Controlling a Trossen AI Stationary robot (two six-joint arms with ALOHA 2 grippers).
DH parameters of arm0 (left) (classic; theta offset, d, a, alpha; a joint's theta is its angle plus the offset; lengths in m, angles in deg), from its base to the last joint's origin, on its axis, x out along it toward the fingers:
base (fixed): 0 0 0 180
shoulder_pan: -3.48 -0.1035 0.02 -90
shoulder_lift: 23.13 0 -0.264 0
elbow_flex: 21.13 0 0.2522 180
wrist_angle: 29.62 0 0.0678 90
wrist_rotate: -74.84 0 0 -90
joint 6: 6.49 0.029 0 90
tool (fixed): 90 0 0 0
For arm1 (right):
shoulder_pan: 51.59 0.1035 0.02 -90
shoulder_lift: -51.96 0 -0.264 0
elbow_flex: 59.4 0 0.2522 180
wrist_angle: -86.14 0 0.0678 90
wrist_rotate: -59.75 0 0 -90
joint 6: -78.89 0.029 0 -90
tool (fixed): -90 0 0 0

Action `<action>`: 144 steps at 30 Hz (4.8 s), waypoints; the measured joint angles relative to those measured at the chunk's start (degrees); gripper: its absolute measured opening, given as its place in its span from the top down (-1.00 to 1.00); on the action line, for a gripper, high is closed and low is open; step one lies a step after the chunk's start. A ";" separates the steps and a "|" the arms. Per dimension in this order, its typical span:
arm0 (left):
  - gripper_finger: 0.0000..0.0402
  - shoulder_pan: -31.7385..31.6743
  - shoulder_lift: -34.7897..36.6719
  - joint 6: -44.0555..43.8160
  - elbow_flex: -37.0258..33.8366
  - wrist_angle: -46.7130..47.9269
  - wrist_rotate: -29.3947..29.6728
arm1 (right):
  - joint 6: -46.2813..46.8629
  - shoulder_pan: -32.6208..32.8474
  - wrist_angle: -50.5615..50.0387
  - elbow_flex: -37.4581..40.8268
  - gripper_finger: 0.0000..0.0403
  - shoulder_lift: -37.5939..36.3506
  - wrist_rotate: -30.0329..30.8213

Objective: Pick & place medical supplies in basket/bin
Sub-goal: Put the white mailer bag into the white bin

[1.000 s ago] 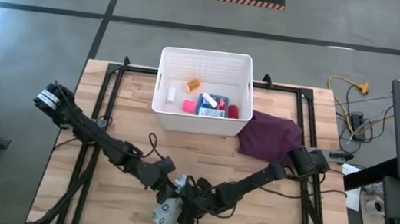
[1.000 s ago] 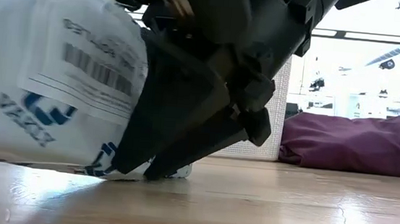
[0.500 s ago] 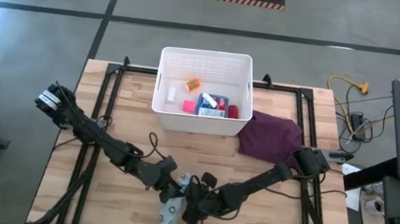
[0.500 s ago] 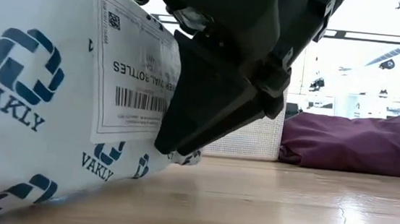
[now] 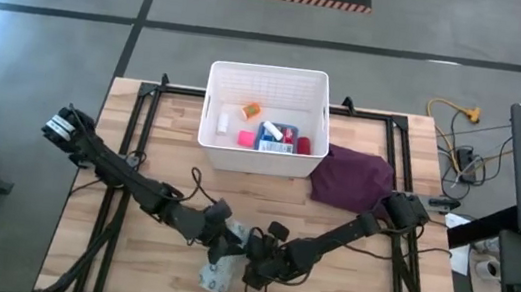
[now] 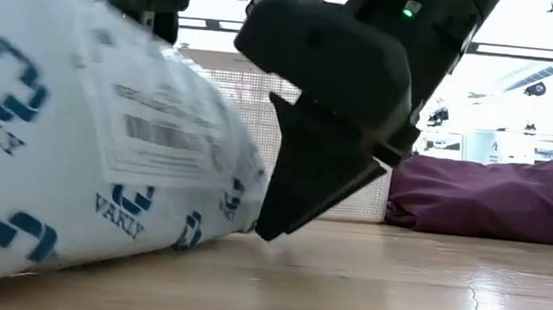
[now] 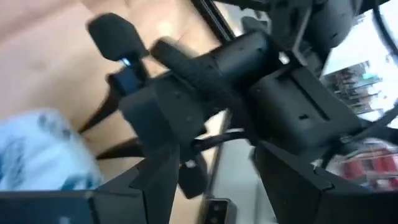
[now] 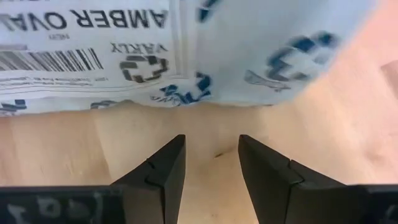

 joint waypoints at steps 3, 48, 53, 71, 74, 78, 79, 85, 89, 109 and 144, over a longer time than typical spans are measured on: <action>0.01 0.02 0.75 3.12 3.56 11.76 4.40 | 0.15 -0.01 -0.05 0.11 0.31 -0.14 0.13; -0.53 6.43 15.46 -36.33 -31.24 9.69 3.97 | 2.72 -3.30 18.18 -1.73 -0.32 -0.11 -9.58; -0.53 6.42 12.72 -35.58 -31.72 3.30 4.03 | 2.48 -3.97 18.59 -1.83 -0.33 -0.11 -10.28; -0.52 6.38 7.83 -32.10 -32.54 -15.10 5.58 | 3.97 -3.84 19.48 -1.62 -0.19 2.95 -12.13; -0.52 6.36 7.83 -32.12 -32.80 -16.41 5.62 | 3.76 -3.61 19.65 -1.45 -0.18 3.05 -11.97; -0.52 6.38 7.60 -32.12 -32.59 -17.33 6.47 | 2.97 -3.51 19.65 -1.38 -0.18 3.13 -11.27; -0.52 6.38 7.59 -32.10 -32.44 -17.43 7.05 | 2.92 -3.45 19.67 -1.34 -0.18 3.15 -11.01; -0.52 6.34 7.59 -31.46 -32.62 -20.55 10.48 | 2.45 -3.44 19.44 -1.26 -0.17 3.27 -10.13; -0.52 6.36 7.59 -29.83 -32.59 -22.81 12.98 | 2.27 -3.51 18.65 -0.95 -0.17 3.57 -10.14; -0.52 6.38 -3.49 -27.81 -25.89 -22.33 4.32 | 3.06 -3.51 19.02 -0.66 -0.16 3.46 -9.36; 0.18 4.00 26.26 11.68 -0.15 13.92 29.63 | 21.71 3.01 -11.67 8.16 -0.16 -6.07 2.03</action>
